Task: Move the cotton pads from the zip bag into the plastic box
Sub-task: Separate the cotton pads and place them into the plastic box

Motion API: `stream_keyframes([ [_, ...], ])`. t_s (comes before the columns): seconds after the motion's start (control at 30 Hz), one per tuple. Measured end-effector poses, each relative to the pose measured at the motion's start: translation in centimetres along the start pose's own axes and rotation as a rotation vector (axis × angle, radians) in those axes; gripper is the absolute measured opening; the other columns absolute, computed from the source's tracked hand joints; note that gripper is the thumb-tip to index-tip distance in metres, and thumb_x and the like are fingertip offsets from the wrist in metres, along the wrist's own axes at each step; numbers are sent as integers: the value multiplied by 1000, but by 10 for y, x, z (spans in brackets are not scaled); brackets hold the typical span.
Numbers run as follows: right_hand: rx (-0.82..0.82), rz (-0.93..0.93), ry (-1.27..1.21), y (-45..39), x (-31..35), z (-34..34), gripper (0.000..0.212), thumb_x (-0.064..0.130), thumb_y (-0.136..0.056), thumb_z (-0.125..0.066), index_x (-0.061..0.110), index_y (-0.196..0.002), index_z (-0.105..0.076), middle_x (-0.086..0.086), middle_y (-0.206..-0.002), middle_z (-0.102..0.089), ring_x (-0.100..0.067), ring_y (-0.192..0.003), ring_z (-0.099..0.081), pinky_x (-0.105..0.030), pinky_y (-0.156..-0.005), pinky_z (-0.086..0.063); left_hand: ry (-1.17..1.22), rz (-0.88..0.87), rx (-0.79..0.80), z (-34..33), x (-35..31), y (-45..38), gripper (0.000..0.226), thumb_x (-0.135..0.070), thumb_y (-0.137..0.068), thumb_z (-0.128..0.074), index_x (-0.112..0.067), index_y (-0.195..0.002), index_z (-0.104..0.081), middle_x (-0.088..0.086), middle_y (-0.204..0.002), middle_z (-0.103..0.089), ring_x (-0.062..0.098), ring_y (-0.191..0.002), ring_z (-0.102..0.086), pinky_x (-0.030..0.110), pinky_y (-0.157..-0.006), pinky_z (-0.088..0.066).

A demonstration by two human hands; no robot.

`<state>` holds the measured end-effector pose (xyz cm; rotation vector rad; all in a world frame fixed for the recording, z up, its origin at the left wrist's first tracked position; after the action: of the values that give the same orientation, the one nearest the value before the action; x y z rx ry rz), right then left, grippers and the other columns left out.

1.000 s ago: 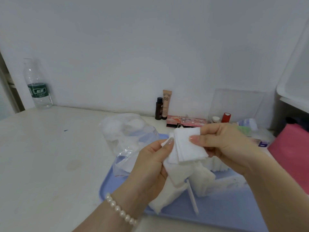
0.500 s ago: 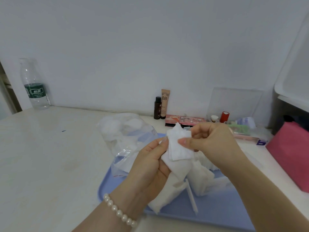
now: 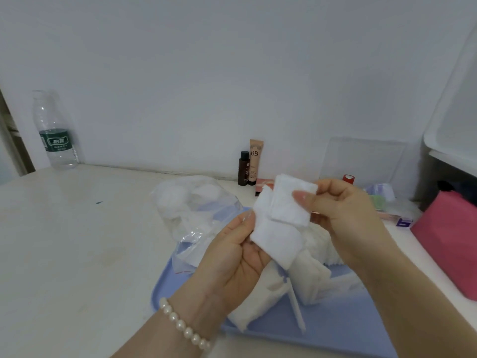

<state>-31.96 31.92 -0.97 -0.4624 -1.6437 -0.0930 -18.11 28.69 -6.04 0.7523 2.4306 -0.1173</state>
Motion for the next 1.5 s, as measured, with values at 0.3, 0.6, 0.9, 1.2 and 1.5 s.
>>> stream_keyframes([
  [0.3,-15,-91,-82,-5,4,13,18,4,-61,-69,6,-74,-57,-6,-65,-69,-17,-60,-69,-26,-49,-55,-3,106,-7,6,4,-2,32,-17,-97,-40,5,-114,-56,25,-108,-67,27,-85,-71,43,-72,-57],
  [0.6,386,-344,415,11,7,-1,17,-6,-65,-73,8,-66,-63,-4,-56,-67,-11,-50,-63,-18,-43,-48,-164,215,50,18,6,-10,41,-22,-102,-30,4,-129,-49,22,-124,-59,34,-122,-53,49,-108,-36],
  [0.9,306,-291,460,12,8,-3,18,-5,-67,-75,7,-67,-61,3,-46,-61,-7,-42,-59,-16,-38,-44,-205,222,65,18,6,-10,38,-19,-99,-36,5,-125,-52,22,-122,-61,34,-122,-52,48,-101,-42],
  [1.2,297,36,957,9,-4,-3,27,26,-64,-82,31,-80,-60,9,-75,-51,6,-57,-50,-11,-51,-37,-119,200,63,12,5,-5,38,-19,-100,-34,6,-119,-55,23,-114,-65,29,-93,-68,43,-84,-53],
  [1.5,357,27,754,8,14,11,18,7,-67,-78,17,-70,-63,6,-70,-61,1,-56,-51,-17,-59,-42,-116,172,55,6,8,-1,33,-19,-97,-39,2,-112,-61,15,-108,-69,25,-93,-67,39,-85,-55],
])
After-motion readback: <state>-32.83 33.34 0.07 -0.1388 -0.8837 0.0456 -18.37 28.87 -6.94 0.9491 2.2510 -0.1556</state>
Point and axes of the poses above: each hand's wrist, its own y-axis away from the middle knuckle, its own z-axis out of the back of the hand, x = y × z, the point moved 1 cm from there along -y, towards the middle knuckle
